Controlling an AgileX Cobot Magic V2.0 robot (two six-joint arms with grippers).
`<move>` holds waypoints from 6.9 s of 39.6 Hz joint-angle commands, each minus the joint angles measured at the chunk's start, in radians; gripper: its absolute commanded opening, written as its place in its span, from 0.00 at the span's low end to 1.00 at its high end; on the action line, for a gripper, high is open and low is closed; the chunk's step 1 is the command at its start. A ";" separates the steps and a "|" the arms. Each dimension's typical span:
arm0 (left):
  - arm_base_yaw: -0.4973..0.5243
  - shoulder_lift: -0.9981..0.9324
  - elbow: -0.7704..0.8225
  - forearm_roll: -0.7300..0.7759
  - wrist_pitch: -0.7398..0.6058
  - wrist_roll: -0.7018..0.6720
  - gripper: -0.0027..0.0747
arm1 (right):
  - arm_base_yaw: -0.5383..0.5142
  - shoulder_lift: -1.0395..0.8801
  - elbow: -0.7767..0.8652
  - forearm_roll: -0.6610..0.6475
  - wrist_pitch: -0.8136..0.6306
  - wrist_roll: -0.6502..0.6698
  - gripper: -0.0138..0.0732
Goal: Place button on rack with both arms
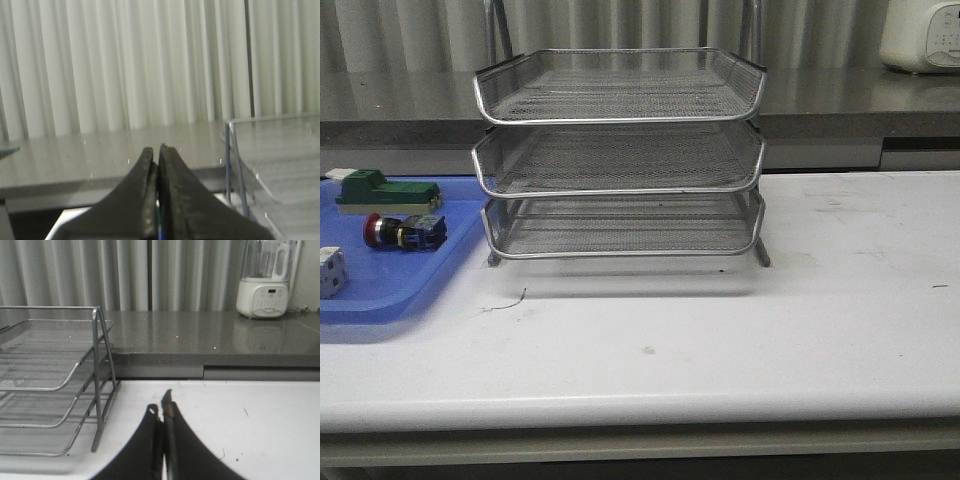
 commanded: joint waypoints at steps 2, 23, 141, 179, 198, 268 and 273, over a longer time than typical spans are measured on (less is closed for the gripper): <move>0.003 0.170 -0.130 0.026 0.127 0.000 0.01 | 0.000 0.166 -0.138 -0.008 0.041 -0.006 0.09; 0.003 0.262 -0.161 0.008 0.151 0.000 0.53 | 0.000 0.328 -0.182 0.009 0.077 -0.006 0.63; 0.003 0.262 -0.161 -0.002 0.151 0.000 0.75 | 0.112 1.681 -0.706 1.502 0.393 -1.061 0.29; 0.003 0.262 -0.161 -0.002 0.151 0.000 0.75 | 0.036 1.681 -0.706 1.119 0.681 -0.938 0.29; 0.003 0.262 -0.161 -0.002 0.151 0.000 0.75 | 0.028 1.681 -0.707 0.999 0.813 -0.908 0.29; 0.003 0.262 -0.159 -0.002 0.156 0.000 0.75 | -0.022 1.191 -0.859 0.534 0.656 -0.456 0.09; 0.003 0.262 -0.159 -0.002 0.156 0.000 0.75 | -0.022 1.081 -0.796 0.479 0.588 -0.425 0.09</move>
